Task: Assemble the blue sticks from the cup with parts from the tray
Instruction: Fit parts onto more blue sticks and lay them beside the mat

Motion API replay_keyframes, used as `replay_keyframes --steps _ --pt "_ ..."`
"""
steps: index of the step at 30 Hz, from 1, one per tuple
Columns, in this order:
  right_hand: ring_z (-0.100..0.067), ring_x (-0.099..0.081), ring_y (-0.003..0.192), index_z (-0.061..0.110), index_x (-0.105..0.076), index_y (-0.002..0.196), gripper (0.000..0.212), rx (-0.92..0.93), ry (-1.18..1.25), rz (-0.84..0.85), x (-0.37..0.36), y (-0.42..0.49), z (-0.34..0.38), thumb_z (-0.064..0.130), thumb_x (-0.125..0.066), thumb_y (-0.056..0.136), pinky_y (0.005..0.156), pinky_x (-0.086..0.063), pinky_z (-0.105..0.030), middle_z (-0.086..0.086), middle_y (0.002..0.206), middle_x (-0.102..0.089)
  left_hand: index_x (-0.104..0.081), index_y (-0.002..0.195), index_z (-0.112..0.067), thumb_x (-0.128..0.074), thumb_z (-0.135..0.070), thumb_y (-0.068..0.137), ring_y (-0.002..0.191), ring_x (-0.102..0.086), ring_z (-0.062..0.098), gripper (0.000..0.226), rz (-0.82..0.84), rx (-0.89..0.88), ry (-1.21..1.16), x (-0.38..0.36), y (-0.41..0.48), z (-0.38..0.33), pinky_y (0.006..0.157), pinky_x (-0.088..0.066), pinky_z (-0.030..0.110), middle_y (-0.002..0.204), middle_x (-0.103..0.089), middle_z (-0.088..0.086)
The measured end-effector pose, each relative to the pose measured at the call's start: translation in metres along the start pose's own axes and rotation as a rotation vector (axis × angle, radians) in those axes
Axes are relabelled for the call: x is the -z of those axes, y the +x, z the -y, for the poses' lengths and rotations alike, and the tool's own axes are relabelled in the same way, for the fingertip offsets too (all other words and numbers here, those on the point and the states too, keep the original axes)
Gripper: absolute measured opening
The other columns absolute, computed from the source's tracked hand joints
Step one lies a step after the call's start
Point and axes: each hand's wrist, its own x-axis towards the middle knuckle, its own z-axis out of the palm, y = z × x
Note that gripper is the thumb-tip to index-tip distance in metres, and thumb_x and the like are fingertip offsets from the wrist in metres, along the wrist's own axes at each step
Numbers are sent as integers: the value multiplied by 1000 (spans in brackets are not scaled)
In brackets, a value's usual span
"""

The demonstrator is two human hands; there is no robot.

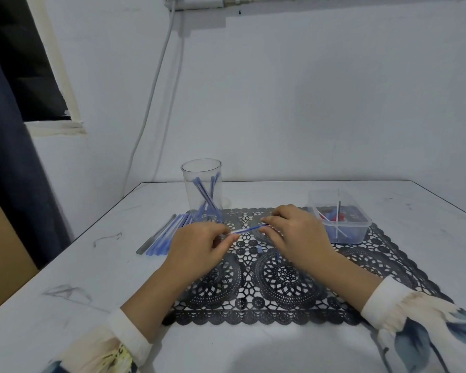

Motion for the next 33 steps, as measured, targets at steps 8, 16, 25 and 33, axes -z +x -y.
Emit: replay_keyframes --steps 8,16,25,33 --pt "-15 -62 66 18 -75 75 23 -95 2 19 2 2 2 40 -75 72 48 -47 -23 2 73 -64 -71 88 -27 -54 -48 87 61 -55 4 26 15 14 17 1 0 0 52 -28 11 64 -63 -10" --pt "-26 -63 70 5 -73 89 26 38 146 57 -7 -1 5 -1 -79 64 55 -56 -35 -9 83 -64 -72 84 -27 -49 -52 85 58 -54 4 34 -4 -29 11 -1 1 -1 52 -41 20 63 -64 -10" --pt "-23 -58 78 8 -69 107 45 -36 261 180 -3 -2 19 -15 -66 68 69 -53 -33 -6 94 -54 -70 80 -26 -35 -59 85 55 -53 4 48 -8 -75 39 -2 0 -5 52 -49 30 60 -61 -11" --pt "-18 -59 81 17 -68 111 30 -139 393 131 4 1 23 5 -63 84 75 -52 -34 -1 91 -63 -70 81 -27 -37 -57 85 55 -54 3 45 -7 -81 38 -4 0 -4 52 -50 31 61 -61 -11"
